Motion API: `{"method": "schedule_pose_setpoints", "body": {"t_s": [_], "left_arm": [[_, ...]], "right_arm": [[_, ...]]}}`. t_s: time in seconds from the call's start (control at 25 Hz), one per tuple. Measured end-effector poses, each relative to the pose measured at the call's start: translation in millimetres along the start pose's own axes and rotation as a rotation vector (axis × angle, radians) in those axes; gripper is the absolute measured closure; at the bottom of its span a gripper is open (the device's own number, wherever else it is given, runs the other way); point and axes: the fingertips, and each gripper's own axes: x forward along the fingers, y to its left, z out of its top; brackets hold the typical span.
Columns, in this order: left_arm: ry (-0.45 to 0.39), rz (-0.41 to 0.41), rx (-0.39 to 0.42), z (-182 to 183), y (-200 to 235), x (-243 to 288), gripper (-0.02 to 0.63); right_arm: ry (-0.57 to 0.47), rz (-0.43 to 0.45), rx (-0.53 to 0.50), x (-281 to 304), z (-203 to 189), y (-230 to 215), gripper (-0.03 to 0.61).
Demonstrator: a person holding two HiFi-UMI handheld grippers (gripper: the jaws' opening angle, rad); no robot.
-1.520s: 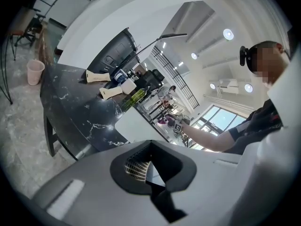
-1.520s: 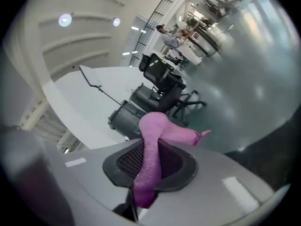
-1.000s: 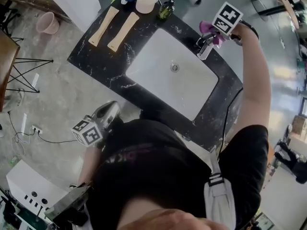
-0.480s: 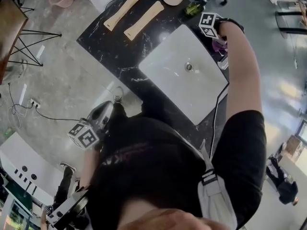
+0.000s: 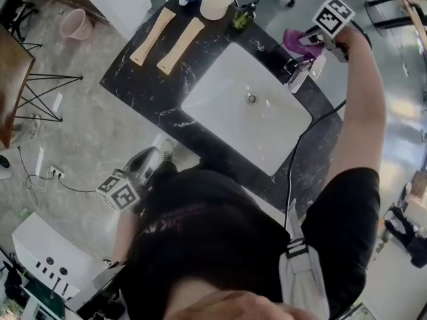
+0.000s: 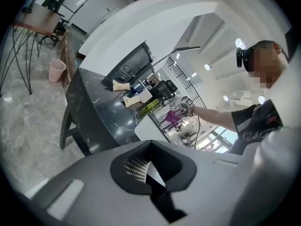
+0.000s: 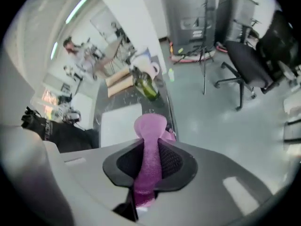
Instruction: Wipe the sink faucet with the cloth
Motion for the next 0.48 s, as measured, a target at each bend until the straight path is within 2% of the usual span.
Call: {"method": "schedule_pose_setpoints", "body": {"t_s": [0.12,0.28,0.4,0.48], "left_arm": [[0.017,-0.002,0.017,-2.4,-6.0,5.8,0.621],[0.053,-0.004,0.025,-10.1,-16.4,17.7,0.621],[0.093,0.004,0.044,-18.8,-26.3,29.0,0.621],[0.123,0.014,0.058,-26.2,-31.9,34.8,0.621]], "right_arm": [[-0.336,0.031,0.141,-48.4,-13.4,-13.9,0.503],[-0.717,0.157,0.400,-48.9,-54.6,-51.3,0.502],[-0.831,0.217,0.504,-17.6,-74.7,-74.3,0.503],[-0.799,0.232,0.575,16.9,-83.1,-79.9,0.503]]}}
